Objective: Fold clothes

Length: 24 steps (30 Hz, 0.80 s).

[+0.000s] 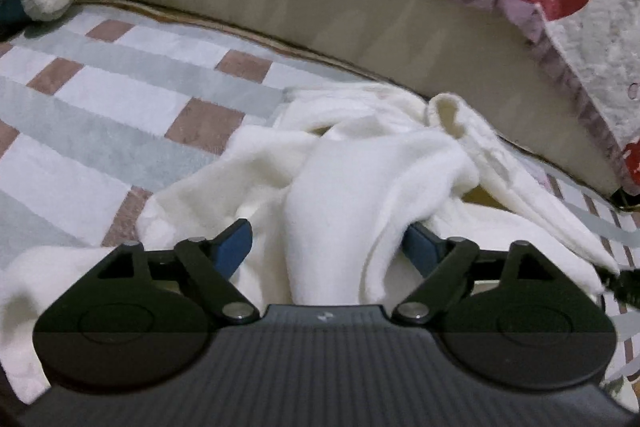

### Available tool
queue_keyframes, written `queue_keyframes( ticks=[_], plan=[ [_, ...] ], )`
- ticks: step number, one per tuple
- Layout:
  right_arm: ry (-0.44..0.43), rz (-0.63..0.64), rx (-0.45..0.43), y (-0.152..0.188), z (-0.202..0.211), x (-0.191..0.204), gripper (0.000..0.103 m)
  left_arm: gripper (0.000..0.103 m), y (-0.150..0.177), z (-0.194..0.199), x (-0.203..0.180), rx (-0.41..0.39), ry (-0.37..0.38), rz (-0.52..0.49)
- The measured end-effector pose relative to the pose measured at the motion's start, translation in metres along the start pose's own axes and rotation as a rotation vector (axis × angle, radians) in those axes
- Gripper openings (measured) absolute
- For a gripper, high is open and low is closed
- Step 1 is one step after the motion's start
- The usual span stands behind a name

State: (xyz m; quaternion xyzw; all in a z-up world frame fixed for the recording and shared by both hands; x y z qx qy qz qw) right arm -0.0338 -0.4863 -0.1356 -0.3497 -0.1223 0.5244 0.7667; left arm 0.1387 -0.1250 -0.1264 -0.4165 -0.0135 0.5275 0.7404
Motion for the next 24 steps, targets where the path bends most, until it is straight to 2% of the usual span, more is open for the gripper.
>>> queue_keyframes(
  ticks=[1, 2, 3, 4, 5, 11, 14, 17, 18, 19, 20, 24],
  plan=[
    [-0.014, 0.004, 0.005, 0.005, -0.002, 0.000, 0.025, 0.081, 0.001, -0.003, -0.001, 0.025, -0.022, -0.025],
    [-0.027, 0.007, 0.010, 0.010, -0.005, 0.000, 0.033, 0.065, 0.003, -0.006, -0.001, 0.049, -0.043, -0.051],
    [-0.041, 0.011, 0.014, 0.015, -0.007, 0.000, 0.034, 0.034, 0.004, -0.009, -0.002, 0.074, -0.065, -0.076],
    [-0.053, 0.010, 0.012, 0.014, -0.006, 0.000, 0.036, 0.018, 0.005, -0.012, -0.002, 0.090, -0.087, -0.103],
    [-0.065, 0.010, 0.010, 0.013, -0.006, 0.000, 0.039, 0.010, 0.003, -0.009, -0.003, 0.073, -0.109, -0.134],
    [-0.163, -0.066, 0.001, -0.011, -0.009, 0.015, 0.056, 0.009, -0.017, 0.023, -0.003, -0.112, -0.138, -0.184],
    [-0.158, -0.110, 0.023, -0.017, -0.023, 0.025, 0.063, 0.009, -0.022, 0.028, 0.002, -0.137, -0.143, -0.190],
    [-0.130, -0.163, 0.057, -0.024, -0.042, 0.030, 0.064, 0.009, -0.021, 0.023, 0.010, -0.155, -0.155, -0.172],
    [-0.118, -0.175, 0.053, -0.029, -0.043, 0.028, 0.059, 0.009, -0.022, 0.020, 0.012, -0.161, -0.154, -0.164],
    [-0.105, -0.188, 0.048, -0.034, -0.043, 0.025, 0.025, 0.009, -0.024, 0.020, 0.012, -0.168, -0.141, -0.158],
    [-0.092, -0.201, 0.043, -0.039, -0.043, 0.023, 0.017, 0.009, -0.026, 0.021, 0.011, -0.176, -0.125, -0.152],
    [-0.031, -0.257, -0.078, -0.073, -0.004, -0.003, 0.016, 0.009, -0.035, 0.027, 0.010, -0.207, -0.017, -0.078]
  ],
)
Point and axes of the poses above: each gripper's, at about its wrist camera, not at the fingertips, and z roughly against the way its jaws point, x to its left, y to its underside, the point moved 9 cm from there along -z, roughly the way its jaws point, and after that the axes turned 10 degrees about y, right-handed, at the moved point
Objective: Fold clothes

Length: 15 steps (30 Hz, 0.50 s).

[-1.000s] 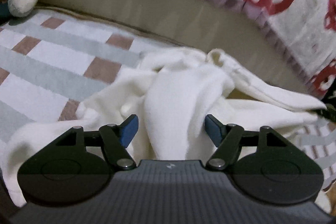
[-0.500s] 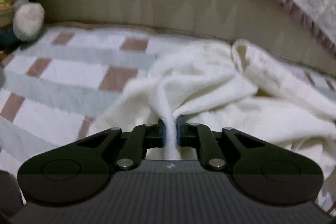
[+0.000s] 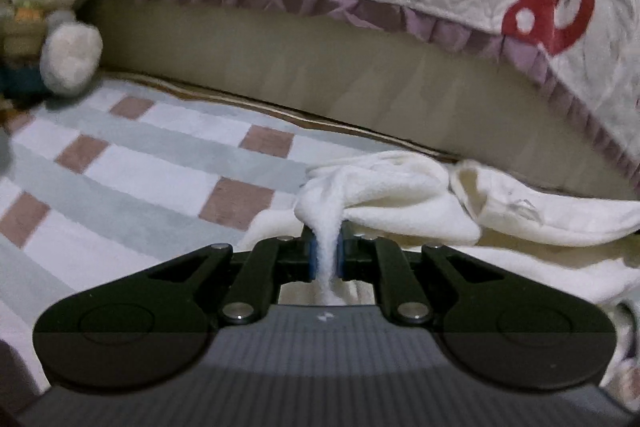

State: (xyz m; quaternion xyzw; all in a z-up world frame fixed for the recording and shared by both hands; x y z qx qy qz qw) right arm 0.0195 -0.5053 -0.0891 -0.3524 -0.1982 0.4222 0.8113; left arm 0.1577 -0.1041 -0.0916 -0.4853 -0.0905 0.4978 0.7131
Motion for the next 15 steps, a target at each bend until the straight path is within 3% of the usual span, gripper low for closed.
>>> queue_keyframes(
  ticks=[5, 11, 14, 15],
  plan=[
    [0.072, 0.003, -0.182, -0.052, 0.067, -0.017, 0.009, 0.009, -0.017, 0.017, -0.010, -0.057, 0.130, 0.082],
    [0.174, 0.027, -0.400, -0.102, 0.136, -0.039, 0.008, 0.009, -0.069, 0.050, -0.047, -0.211, 0.173, -0.031],
    [0.235, 0.009, -0.452, -0.117, 0.141, -0.052, 0.008, 0.011, -0.094, 0.036, -0.063, -0.229, 0.183, -0.058],
    [0.256, -0.001, -0.462, -0.119, 0.135, -0.055, 0.009, 0.016, -0.093, 0.019, -0.066, -0.192, 0.161, -0.080]
  ],
)
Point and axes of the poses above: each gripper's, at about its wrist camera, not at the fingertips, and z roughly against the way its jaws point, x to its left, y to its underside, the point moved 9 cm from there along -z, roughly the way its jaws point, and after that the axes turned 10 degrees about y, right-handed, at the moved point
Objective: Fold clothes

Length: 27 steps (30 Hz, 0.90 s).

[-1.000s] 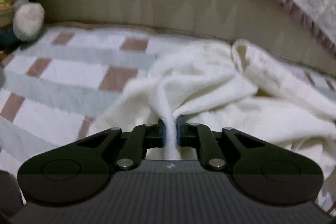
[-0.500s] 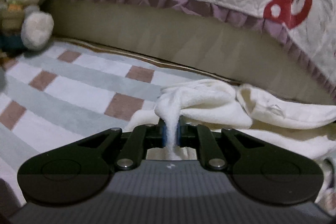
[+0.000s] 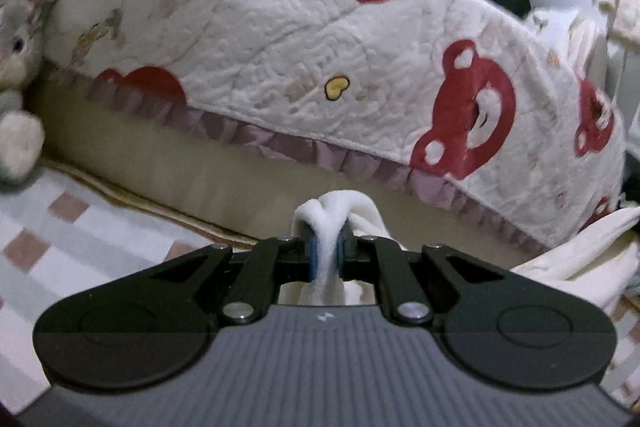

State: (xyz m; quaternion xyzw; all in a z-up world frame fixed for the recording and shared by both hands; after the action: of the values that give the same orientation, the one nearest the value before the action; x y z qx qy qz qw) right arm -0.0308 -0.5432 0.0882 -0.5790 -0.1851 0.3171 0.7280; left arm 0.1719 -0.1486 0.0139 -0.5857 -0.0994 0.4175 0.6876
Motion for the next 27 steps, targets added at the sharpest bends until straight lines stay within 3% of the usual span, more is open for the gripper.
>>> queue_keyframes(
  ticks=[1, 2, 3, 5, 7, 10, 12, 17, 19, 23, 27],
  plan=[
    [0.010, 0.013, 0.000, 0.007, -0.011, 0.003, 0.017, 0.026, 0.012, -0.018, 0.003, 0.080, -0.023, -0.017],
    [-0.021, 0.032, 0.065, 0.027, -0.029, 0.011, 0.033, 0.041, 0.025, -0.033, 0.006, 0.154, -0.044, -0.025],
    [-0.051, 0.051, 0.129, 0.046, -0.047, 0.019, 0.041, 0.038, 0.042, -0.037, 0.012, 0.212, -0.062, -0.004],
    [-0.071, 0.037, 0.259, 0.095, -0.068, 0.027, 0.042, 0.038, 0.075, -0.042, 0.023, 0.312, -0.081, 0.050],
    [-0.096, 0.021, 0.369, 0.134, -0.062, 0.032, 0.042, 0.039, 0.094, -0.025, 0.026, 0.290, -0.010, 0.167],
    [-0.206, -0.007, 0.418, 0.165, -0.034, 0.038, 0.044, 0.039, 0.114, 0.000, 0.028, 0.288, -0.029, 0.177],
    [-0.274, -0.016, 0.449, 0.179, -0.015, 0.044, 0.045, 0.040, 0.123, 0.014, 0.028, 0.290, 0.011, 0.240],
    [-0.431, -0.057, 0.529, 0.216, 0.026, 0.053, 0.058, 0.041, 0.148, 0.043, 0.028, 0.297, 0.166, 0.477],
    [-0.487, -0.075, 0.563, 0.233, 0.039, 0.059, 0.065, 0.041, 0.153, 0.049, 0.026, 0.301, 0.218, 0.518],
    [-0.491, -0.015, 0.596, 0.251, 0.052, 0.068, 0.065, 0.041, 0.162, 0.062, 0.026, 0.264, 0.332, 0.659],
    [-0.471, 0.027, 0.589, 0.254, 0.056, 0.069, 0.065, 0.042, 0.167, 0.070, 0.033, 0.241, 0.354, 0.732]
  ],
)
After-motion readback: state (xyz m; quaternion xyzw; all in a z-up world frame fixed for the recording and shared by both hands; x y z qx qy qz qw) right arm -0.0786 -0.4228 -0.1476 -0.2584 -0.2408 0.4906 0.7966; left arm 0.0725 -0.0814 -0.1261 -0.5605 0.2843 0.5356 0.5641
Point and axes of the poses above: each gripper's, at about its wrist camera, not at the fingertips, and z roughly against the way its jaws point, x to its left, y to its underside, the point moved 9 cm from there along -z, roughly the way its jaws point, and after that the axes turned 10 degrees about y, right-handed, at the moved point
